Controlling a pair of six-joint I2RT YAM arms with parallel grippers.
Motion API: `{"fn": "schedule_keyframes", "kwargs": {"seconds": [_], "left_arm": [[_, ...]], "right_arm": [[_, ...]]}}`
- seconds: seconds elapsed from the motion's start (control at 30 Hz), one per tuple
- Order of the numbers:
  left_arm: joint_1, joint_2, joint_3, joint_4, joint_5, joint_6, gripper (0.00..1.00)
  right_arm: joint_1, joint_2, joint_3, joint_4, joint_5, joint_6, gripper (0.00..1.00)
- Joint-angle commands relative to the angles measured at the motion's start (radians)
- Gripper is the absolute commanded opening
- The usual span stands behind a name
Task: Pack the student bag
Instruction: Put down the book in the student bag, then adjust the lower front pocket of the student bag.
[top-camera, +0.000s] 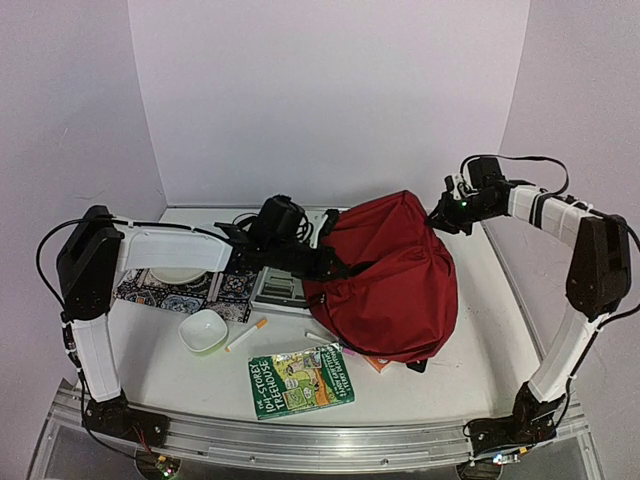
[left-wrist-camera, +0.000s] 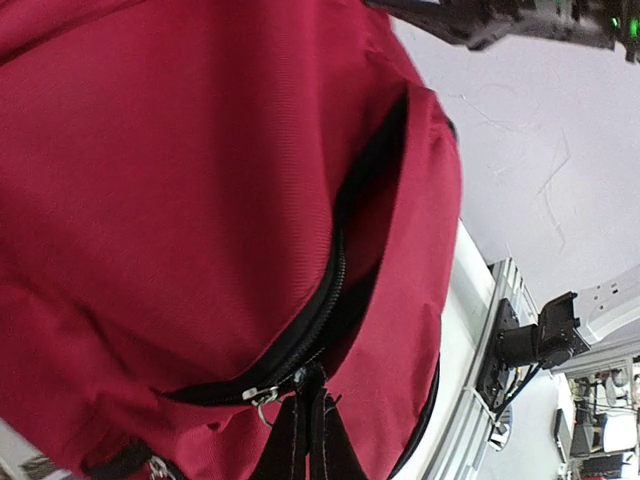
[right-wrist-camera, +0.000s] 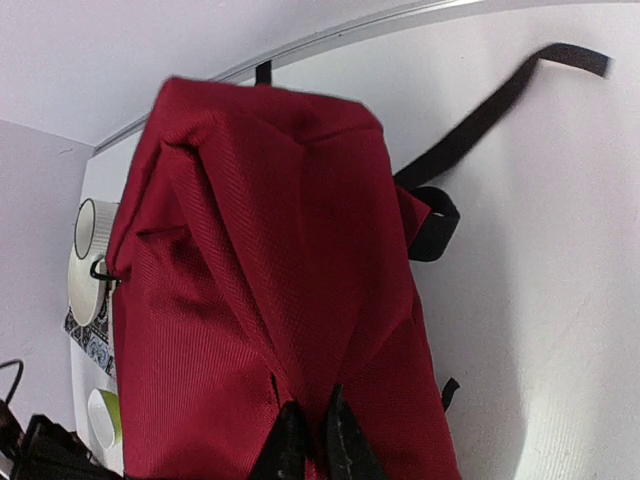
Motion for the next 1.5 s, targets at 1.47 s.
{"fn": "schedule_keyframes", "kwargs": {"seconds": [1.47], "left_arm": [[-0.009,-0.087,-0.054,-0.141,-0.548,0.189,0.06]], "right_arm": [[0.441,-0.174,-0.438,-0.031,0.456,-0.002,0.49]]}}
